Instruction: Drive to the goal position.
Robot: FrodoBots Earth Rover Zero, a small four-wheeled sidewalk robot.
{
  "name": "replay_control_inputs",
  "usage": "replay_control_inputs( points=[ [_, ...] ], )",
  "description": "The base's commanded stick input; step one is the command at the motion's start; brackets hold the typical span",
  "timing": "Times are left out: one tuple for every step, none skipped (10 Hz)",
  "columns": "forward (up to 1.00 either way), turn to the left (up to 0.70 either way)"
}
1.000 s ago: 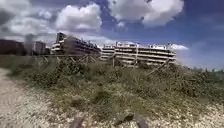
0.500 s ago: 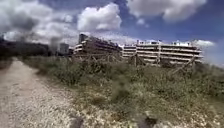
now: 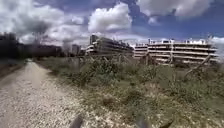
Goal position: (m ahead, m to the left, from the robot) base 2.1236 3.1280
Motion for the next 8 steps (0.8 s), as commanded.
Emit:
replay_control_inputs(
  points=[
    [0.0, 0.45],
    [0.0, 0.45],
    [0.0, 0.45],
    [0.0, 0.45],
    [0.0, 0.45],
    [0.0, 0.45],
    [0.0, 0.45],
    [0.0, 0.45]
  ],
)
